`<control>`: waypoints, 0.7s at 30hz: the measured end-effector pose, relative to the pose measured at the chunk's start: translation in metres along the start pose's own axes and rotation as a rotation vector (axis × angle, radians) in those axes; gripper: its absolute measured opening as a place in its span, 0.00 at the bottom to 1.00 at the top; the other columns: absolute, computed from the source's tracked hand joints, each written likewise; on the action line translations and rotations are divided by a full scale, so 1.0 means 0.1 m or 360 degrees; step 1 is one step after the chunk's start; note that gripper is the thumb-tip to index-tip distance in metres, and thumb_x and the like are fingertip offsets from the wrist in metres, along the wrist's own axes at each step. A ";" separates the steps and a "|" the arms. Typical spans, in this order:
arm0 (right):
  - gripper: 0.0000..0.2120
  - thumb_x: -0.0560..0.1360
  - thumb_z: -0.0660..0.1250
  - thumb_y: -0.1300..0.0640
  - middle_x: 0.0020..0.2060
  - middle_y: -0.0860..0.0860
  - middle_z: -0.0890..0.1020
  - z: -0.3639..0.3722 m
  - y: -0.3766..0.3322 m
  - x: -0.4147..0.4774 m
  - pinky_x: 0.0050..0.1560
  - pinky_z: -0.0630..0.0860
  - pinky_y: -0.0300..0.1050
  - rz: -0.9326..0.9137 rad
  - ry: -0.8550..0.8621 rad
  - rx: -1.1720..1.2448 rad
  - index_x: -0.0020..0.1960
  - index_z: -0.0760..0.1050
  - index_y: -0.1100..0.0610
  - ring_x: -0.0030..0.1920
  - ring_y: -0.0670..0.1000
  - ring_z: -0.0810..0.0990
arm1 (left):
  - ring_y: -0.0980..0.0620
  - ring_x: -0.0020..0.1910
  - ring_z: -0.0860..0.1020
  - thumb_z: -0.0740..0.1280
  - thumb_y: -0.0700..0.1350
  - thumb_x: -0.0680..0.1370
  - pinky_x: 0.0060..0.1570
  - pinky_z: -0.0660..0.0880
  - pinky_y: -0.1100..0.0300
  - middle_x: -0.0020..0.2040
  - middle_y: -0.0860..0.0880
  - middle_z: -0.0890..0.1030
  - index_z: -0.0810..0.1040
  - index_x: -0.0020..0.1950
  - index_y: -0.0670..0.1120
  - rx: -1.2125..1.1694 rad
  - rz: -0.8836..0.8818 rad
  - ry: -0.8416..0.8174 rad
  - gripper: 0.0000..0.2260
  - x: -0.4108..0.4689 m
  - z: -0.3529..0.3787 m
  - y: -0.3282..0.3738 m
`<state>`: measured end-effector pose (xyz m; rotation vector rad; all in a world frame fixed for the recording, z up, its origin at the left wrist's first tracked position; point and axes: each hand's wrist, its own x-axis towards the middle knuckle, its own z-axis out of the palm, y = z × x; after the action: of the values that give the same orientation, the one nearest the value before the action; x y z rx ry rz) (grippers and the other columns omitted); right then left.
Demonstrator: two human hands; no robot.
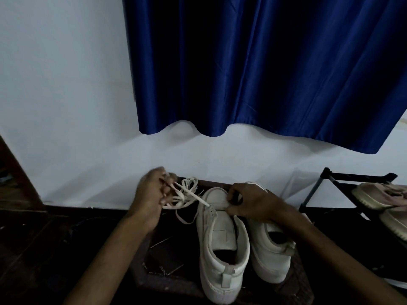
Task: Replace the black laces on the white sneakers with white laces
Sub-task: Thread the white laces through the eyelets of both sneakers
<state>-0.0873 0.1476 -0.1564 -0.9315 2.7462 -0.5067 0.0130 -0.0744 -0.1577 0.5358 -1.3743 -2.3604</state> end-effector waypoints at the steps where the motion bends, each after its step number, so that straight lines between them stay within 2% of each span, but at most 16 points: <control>1: 0.13 0.68 0.73 0.46 0.42 0.43 0.80 0.01 -0.01 -0.01 0.41 0.72 0.33 -0.0001 0.0013 -0.0022 0.49 0.76 0.50 0.43 0.44 0.78 | 0.59 0.21 0.62 0.56 0.41 0.82 0.17 0.55 0.68 0.27 0.53 0.73 0.68 0.38 0.47 -0.0122 0.0064 -0.0002 0.12 0.03 -0.06 0.10; 3: 0.13 0.69 0.72 0.46 0.40 0.43 0.79 0.03 -0.02 -0.03 0.35 0.67 0.28 -0.0007 0.0032 -0.0053 0.49 0.76 0.51 0.40 0.44 0.76 | 0.59 0.23 0.63 0.56 0.41 0.82 0.17 0.56 0.68 0.28 0.54 0.69 0.67 0.39 0.48 -0.0152 0.0232 0.0023 0.12 0.03 -0.15 0.25; 4: 0.13 0.69 0.72 0.46 0.39 0.43 0.79 0.03 -0.04 -0.04 0.34 0.65 0.28 -0.0008 0.0042 -0.0076 0.49 0.76 0.51 0.39 0.44 0.76 | 0.60 0.23 0.64 0.57 0.42 0.82 0.18 0.58 0.68 0.28 0.54 0.68 0.68 0.40 0.49 0.0012 0.0342 0.0051 0.11 0.01 -0.18 0.27; 6: 0.13 0.69 0.72 0.46 0.39 0.44 0.79 0.02 -0.05 -0.04 0.33 0.65 0.28 -0.0024 0.0071 -0.0122 0.49 0.76 0.51 0.38 0.44 0.75 | 0.60 0.24 0.67 0.61 0.43 0.80 0.20 0.63 0.68 0.29 0.54 0.71 0.72 0.44 0.49 0.0590 0.0522 -0.0006 0.06 -0.04 -0.18 0.15; 8: 0.13 0.69 0.72 0.47 0.39 0.44 0.78 0.01 -0.06 -0.03 0.33 0.66 0.28 -0.0054 0.0074 -0.0120 0.49 0.76 0.52 0.36 0.41 0.74 | 0.57 0.25 0.69 0.66 0.47 0.79 0.24 0.68 0.65 0.35 0.53 0.78 0.75 0.48 0.52 0.1144 0.0549 -0.0341 0.01 -0.07 -0.12 -0.07; 9: 0.12 0.69 0.72 0.48 0.38 0.44 0.77 0.00 -0.07 -0.03 0.34 0.67 0.28 -0.0074 0.0066 -0.0105 0.49 0.76 0.52 0.35 0.40 0.73 | 0.55 0.27 0.71 0.67 0.50 0.79 0.29 0.70 0.63 0.39 0.53 0.80 0.76 0.51 0.54 0.1410 0.0541 -0.0474 0.02 -0.07 -0.10 -0.20; 12: 0.10 0.69 0.72 0.48 0.38 0.42 0.78 0.01 -0.06 -0.04 0.37 0.69 0.29 -0.0134 0.0059 -0.0079 0.47 0.76 0.51 0.36 0.39 0.75 | 0.57 0.44 0.80 0.67 0.56 0.77 0.43 0.74 0.60 0.48 0.56 0.82 0.77 0.53 0.57 0.2142 0.0738 -0.0517 0.07 -0.08 -0.02 -0.47; 14: 0.09 0.69 0.72 0.47 0.36 0.42 0.78 0.03 -0.03 -0.05 0.40 0.71 0.35 -0.0138 0.0112 -0.0069 0.45 0.76 0.49 0.38 0.42 0.77 | 0.59 0.48 0.80 0.66 0.59 0.77 0.42 0.71 0.62 0.48 0.58 0.83 0.78 0.51 0.56 0.2207 0.0833 -0.0419 0.09 -0.12 0.02 -0.53; 16: 0.08 0.69 0.71 0.47 0.33 0.41 0.77 0.05 0.01 -0.07 0.39 0.71 0.36 -0.0124 0.0174 -0.0074 0.44 0.76 0.49 0.38 0.43 0.77 | 0.58 0.50 0.80 0.65 0.59 0.77 0.42 0.67 0.62 0.49 0.57 0.84 0.79 0.50 0.54 0.2240 0.0871 -0.0325 0.10 -0.13 0.06 -0.54; 19: 0.09 0.69 0.71 0.45 0.31 0.40 0.76 0.06 0.03 -0.07 0.35 0.68 0.31 -0.0109 0.0221 -0.0103 0.43 0.76 0.49 0.34 0.40 0.76 | 0.53 0.54 0.80 0.61 0.58 0.80 0.44 0.67 0.59 0.51 0.53 0.83 0.77 0.53 0.53 0.2418 0.0891 -0.0315 0.11 -0.17 0.11 -0.52; 21: 0.09 0.71 0.70 0.46 0.30 0.41 0.75 0.08 0.00 -0.06 0.33 0.67 0.29 -0.0133 0.0212 -0.0119 0.44 0.76 0.51 0.32 0.39 0.74 | 0.47 0.56 0.79 0.58 0.56 0.82 0.47 0.70 0.56 0.53 0.50 0.83 0.75 0.56 0.51 0.2407 0.0775 -0.0298 0.11 -0.18 0.10 -0.55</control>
<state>-0.0802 0.1498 -0.1633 -1.0714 2.8726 -0.5001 0.0177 -0.0324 -0.1987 0.2219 -2.7801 -0.6625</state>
